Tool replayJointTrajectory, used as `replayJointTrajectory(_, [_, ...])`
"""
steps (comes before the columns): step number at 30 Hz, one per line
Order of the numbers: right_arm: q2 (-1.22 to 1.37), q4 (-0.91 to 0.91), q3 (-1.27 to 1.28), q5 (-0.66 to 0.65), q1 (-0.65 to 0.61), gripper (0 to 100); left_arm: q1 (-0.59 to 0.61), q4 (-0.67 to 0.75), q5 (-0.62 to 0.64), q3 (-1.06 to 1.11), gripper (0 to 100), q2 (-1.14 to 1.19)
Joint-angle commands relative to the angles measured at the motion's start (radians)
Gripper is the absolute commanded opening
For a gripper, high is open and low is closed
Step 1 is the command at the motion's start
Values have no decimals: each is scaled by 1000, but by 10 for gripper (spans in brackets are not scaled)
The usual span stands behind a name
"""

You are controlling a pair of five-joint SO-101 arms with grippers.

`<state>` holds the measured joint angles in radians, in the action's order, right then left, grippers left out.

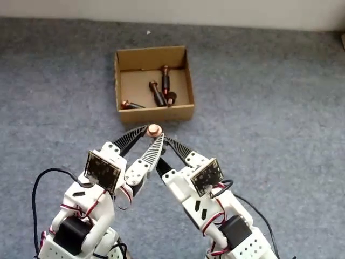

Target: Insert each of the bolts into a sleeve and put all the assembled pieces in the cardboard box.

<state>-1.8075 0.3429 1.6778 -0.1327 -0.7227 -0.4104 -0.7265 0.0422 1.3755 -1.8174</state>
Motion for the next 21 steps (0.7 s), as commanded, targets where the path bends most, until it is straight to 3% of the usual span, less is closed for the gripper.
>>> replayJointTrajectory(1, [-19,-5,147,-9,18,5,19,-2,-5,-22,152,-4])
replayJointTrajectory(11, [-13,-5,147,-9,18,5,13,-204,2,-134,221,-4])
replayJointTrajectory(18, [-12,-4,147,-9,19,5,21,-229,2,-166,220,-7])
replayJointTrajectory(21, [-15,-4,147,-9,53,5,90,-222,2,-166,205,-7])
